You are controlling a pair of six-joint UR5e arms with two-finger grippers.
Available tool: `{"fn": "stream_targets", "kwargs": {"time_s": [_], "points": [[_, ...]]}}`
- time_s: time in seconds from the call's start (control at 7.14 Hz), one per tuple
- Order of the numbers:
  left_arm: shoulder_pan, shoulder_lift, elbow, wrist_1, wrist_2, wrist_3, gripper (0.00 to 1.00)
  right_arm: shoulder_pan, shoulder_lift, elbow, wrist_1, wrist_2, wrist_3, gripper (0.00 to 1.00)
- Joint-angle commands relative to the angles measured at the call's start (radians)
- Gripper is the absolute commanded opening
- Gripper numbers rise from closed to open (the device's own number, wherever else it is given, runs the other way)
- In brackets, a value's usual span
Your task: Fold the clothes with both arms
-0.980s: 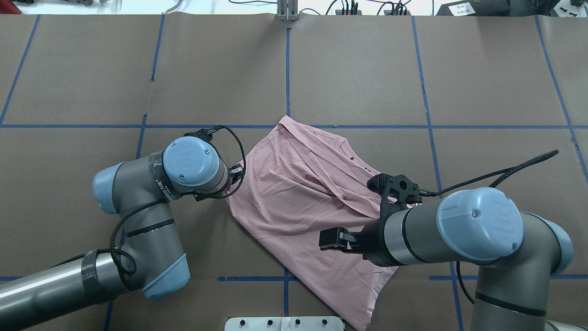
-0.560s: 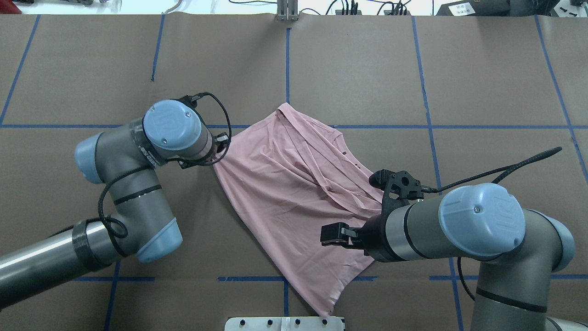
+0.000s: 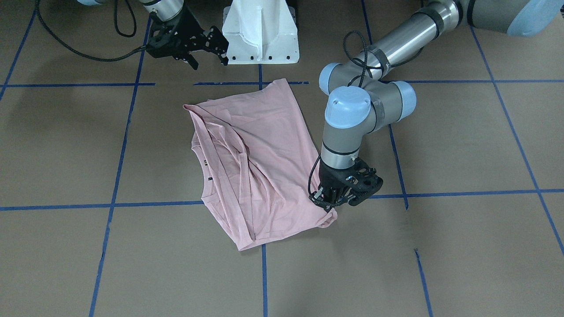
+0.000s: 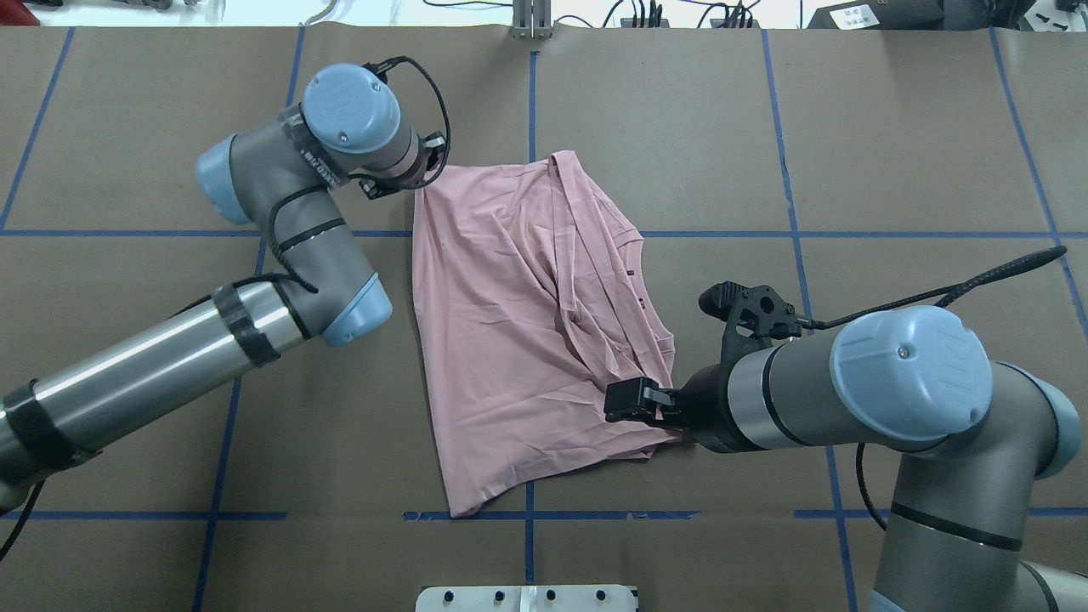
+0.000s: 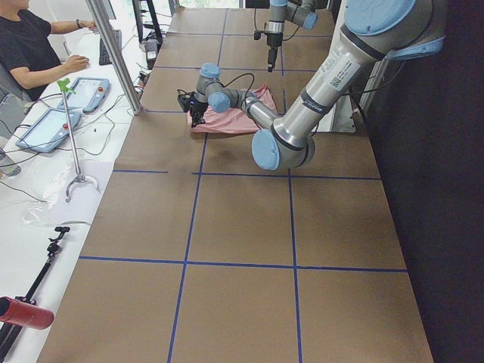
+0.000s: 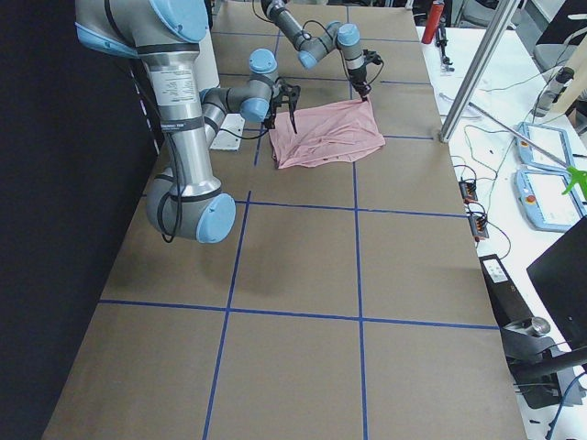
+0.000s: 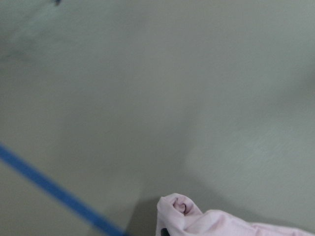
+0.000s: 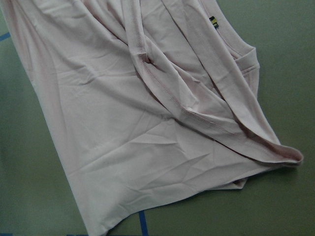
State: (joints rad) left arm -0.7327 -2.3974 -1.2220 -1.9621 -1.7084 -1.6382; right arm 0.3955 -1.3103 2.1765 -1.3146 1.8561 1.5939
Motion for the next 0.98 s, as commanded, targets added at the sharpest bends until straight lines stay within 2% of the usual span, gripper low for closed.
{"fn": "stream_targets", "kwargs": {"time_s": [0.0,0.14,0.28,0.56,0.7,0.84], "points": [[-0.027,-0.115,0.210,-0.153,0.073,0.038,0.00,0.009,-0.001,-0.004,0.000,-0.006,0.000,1.00],[-0.027,-0.127,0.286,-0.235,0.082,0.049,0.00,0.009,-0.001,-0.004,0.000,-0.008,0.001,1.00],[-0.027,-0.128,0.311,-0.254,0.116,0.079,0.00,0.009,-0.001,-0.004,0.000,-0.008,0.001,1.00],[-0.031,-0.124,0.318,-0.264,0.130,0.171,1.00,0.009,-0.001,-0.027,-0.009,-0.021,0.001,1.00],[-0.054,-0.118,0.302,-0.258,0.095,0.188,1.00,0.011,-0.001,-0.047,-0.015,-0.026,0.003,1.00],[-0.056,-0.070,0.229,-0.224,-0.018,0.193,1.00,0.020,-0.001,-0.056,-0.015,-0.026,0.006,1.00]]}}
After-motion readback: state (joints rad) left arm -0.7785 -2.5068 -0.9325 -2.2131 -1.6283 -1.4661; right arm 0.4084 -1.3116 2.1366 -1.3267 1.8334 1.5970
